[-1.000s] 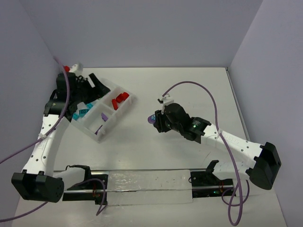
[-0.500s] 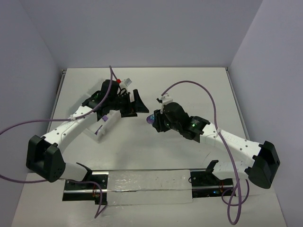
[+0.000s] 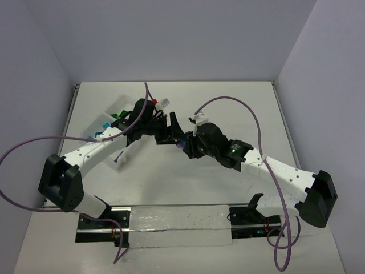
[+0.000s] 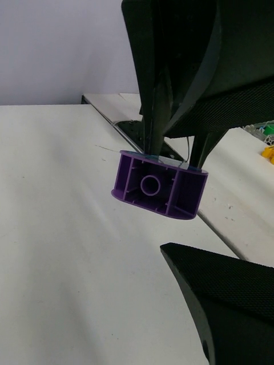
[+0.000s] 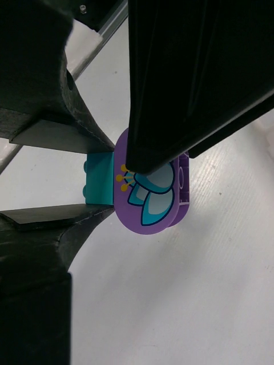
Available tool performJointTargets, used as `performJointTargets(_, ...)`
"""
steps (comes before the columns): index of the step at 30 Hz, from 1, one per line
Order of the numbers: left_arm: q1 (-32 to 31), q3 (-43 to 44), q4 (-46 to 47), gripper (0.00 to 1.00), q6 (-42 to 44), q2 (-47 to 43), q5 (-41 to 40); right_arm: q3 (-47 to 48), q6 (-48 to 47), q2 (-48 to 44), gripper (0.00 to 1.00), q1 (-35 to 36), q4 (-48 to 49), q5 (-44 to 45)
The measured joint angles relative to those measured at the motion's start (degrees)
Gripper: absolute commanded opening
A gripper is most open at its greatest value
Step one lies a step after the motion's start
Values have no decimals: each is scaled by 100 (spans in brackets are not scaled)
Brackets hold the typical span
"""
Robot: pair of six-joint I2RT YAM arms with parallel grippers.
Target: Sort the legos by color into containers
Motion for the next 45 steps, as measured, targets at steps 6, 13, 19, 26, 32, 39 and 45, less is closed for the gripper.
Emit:
performJointTargets(6, -50, 0, 17, 33, -56, 145, 1, 1, 0, 0, 0, 0, -1, 2)
performJointTargets(13, -44, 52, 64, 0, -52, 139, 93, 1, 43, -21, 0, -4, -36, 32)
performJointTargets(19, 60, 52, 44, 0, -89, -52, 25, -10, 100, -75, 0, -4, 131, 43)
performJointTargets(26, 672, 39, 218, 0, -399, -624, -96, -50, 107, -138, 0, 7, 93, 46)
performJointTargets(32, 948, 31, 99, 0, -449, -920, -352, -50, 105, -140, 0, 9, 83, 46)
performJointTargets(39, 1674, 39, -1338, 0, -105, -1508, -1936, -56, 103, -142, 0, 9, 48, 66)
performJointTargets(45, 2319, -202, -2055, 0, 192, -1969, -3095, -67, 84, -127, 0, 9, 50, 42)
